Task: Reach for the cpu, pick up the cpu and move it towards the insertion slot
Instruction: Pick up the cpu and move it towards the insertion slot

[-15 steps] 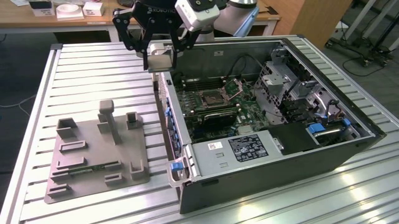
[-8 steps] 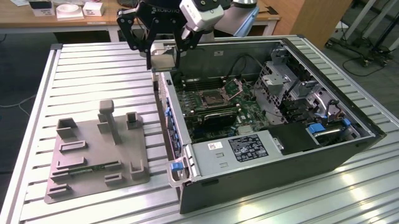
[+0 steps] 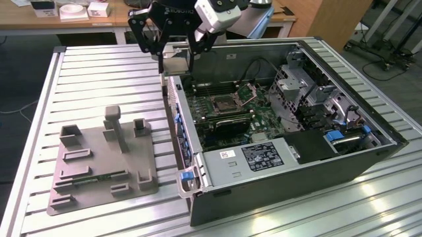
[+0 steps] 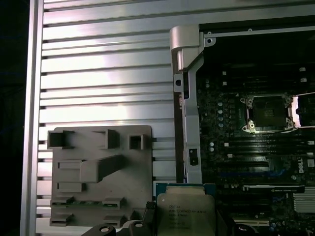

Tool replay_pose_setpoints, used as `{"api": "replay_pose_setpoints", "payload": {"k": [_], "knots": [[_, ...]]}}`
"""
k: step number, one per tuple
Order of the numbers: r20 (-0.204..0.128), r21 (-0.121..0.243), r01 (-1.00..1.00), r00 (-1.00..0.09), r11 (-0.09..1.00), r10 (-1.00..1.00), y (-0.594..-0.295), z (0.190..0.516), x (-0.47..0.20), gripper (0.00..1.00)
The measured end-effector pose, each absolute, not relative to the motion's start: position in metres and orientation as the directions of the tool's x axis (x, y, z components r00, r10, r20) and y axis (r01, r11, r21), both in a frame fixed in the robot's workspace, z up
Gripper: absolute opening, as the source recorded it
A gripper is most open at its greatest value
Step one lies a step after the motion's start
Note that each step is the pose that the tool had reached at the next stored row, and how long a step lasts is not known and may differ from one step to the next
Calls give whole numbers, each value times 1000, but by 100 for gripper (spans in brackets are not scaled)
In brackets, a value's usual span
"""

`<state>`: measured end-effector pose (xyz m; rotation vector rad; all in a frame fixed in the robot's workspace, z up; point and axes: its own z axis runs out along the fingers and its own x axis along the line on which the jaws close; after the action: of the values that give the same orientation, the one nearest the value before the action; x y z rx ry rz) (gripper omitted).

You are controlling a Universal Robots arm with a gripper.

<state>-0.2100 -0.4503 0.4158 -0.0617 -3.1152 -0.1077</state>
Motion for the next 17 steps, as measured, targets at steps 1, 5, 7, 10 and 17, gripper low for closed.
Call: {"api": "replay_pose_setpoints", "payload": {"k": [1, 5, 7, 10, 17], "knots": [[25, 69, 40, -999, 997, 39, -450, 416, -209, 54], [25, 69, 40, -999, 997, 39, -450, 416, -207, 54], [25, 69, 40, -999, 997, 39, -450, 416, -205, 54], [25, 69, 40, -999, 997, 39, -450, 416, -203, 54], [25, 69, 40, -999, 997, 39, -450, 416, -198, 54]]}}
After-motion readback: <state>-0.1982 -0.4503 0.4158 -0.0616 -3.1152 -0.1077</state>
